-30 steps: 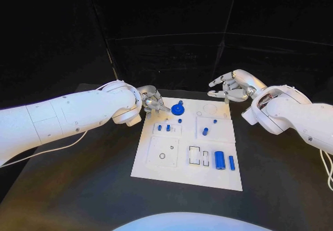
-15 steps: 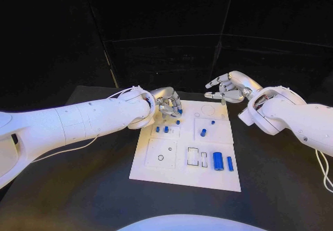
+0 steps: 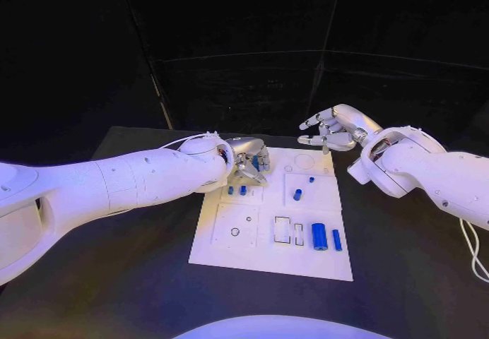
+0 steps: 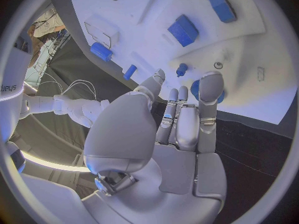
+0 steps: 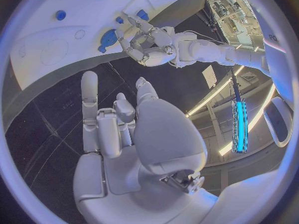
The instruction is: Assemble the parts on the task board
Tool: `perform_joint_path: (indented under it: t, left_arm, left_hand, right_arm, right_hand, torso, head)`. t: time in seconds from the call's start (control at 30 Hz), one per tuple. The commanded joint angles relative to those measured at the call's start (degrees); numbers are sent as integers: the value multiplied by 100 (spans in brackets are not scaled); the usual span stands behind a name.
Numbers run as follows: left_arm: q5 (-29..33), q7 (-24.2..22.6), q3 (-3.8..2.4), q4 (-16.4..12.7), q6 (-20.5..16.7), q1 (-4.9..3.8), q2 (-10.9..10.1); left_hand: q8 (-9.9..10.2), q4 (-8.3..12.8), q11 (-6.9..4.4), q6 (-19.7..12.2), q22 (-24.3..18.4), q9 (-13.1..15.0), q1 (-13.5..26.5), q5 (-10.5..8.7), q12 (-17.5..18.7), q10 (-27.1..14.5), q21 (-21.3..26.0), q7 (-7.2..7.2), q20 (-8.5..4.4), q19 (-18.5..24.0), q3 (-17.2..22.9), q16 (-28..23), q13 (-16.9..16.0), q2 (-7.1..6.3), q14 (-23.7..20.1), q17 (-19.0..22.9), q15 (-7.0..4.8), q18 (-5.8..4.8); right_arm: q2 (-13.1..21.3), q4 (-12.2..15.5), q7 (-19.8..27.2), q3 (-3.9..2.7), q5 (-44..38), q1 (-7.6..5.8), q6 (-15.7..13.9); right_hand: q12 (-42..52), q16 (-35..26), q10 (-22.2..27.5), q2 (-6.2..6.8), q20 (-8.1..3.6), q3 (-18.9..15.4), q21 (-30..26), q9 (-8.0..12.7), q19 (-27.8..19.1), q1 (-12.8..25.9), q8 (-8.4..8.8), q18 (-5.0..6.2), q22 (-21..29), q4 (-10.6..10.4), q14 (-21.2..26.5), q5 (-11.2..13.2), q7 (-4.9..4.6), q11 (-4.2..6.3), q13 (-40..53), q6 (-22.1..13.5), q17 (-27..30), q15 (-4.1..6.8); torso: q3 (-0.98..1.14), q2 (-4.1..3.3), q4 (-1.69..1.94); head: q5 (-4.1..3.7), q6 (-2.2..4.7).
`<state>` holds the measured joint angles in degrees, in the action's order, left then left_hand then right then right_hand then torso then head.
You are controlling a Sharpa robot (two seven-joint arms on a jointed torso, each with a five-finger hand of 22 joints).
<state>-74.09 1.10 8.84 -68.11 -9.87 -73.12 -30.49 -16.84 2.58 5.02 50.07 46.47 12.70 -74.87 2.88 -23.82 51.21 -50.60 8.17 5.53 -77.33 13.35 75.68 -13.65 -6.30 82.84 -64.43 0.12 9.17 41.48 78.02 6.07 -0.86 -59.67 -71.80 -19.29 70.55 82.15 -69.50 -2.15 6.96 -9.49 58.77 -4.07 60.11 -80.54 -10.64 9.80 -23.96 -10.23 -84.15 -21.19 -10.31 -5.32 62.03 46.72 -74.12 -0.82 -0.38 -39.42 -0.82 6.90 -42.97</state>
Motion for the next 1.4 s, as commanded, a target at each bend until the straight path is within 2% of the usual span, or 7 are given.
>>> perform_joint_path:
  t: [0.03,0.17,0.4,0.77,1.07,1.4]
  left_arm:
    - [-344,12,3,47,261,0,40]
    - [-391,137,6,135,264,13,95]
    - [-412,259,6,207,329,28,159]
    - [-465,320,5,272,494,57,211]
    - [-468,421,4,300,592,74,220]
    - [-469,406,3,313,701,83,255]
  left_hand:
    - [34,-9,3,53,9,-26,-53,-19,32,-24,-14,16,11,-45,-44,18,31,-1,51,17,-5,-63]
    - [65,11,6,115,65,-62,-139,-18,49,19,-64,17,9,-72,-14,30,75,91,79,12,-7,-71]
    - [95,66,-2,256,158,-112,-289,-17,80,152,-150,3,3,-118,115,50,158,235,119,-2,-15,-84]
    - [183,97,-18,406,266,-206,-282,-17,194,319,-247,-14,-14,-169,218,60,326,221,159,14,-33,-101]
    - [241,116,-27,477,378,-263,-290,-17,260,412,-345,-20,-23,-209,308,80,422,247,183,-2,-41,-121]
    - [310,148,-62,584,651,-332,-300,-17,316,612,-597,-45,-49,-302,488,113,529,298,219,-25,-73,-168]
  right_arm:
    - [-6,-5,51,-4,19,-10,19]
    - [-9,-9,53,-4,19,-10,17]
    - [-16,-10,57,-4,19,-10,17]
    - [-21,-9,64,-4,19,-9,18]
    - [-24,-4,69,-4,19,-9,17]
    - [-38,-8,74,-4,19,-9,22]
  right_hand:
    - [5,-3,28,-64,-20,-8,-25,2,27,-20,-24,82,6,-16,-194,-38,-3,7,7,-43,-4,10]
    - [5,-3,28,-64,-20,-8,-25,2,27,-20,-24,82,6,-16,-194,-38,-3,7,7,-43,-4,10]
    - [5,-3,28,-64,-20,-8,-25,2,27,-20,-24,82,6,-16,-194,-38,-3,7,7,-43,-4,10]
    - [13,1,21,-72,-21,-4,-26,3,28,-33,-25,82,6,-14,-196,-43,-3,7,17,-46,-14,10]
    - [13,1,21,-72,-21,-4,-26,3,28,-33,-25,82,6,-14,-196,-43,-3,7,17,-46,-14,10]
    - [13,1,21,-72,-21,-4,-26,3,28,-33,-25,82,6,-14,-196,-43,-3,7,17,-46,-14,10]
  torso:
    - [1,1,2]
    - [2,2,9]
    - [4,2,-3]
    - [4,5,14]
    - [0,3,-4]
    - [4,-1,10]
  head:
    - [-5,2]
    - [-10,-2]
    - [-16,-2]
    - [-31,-5]
    - [-22,-1]
    - [-31,-9]
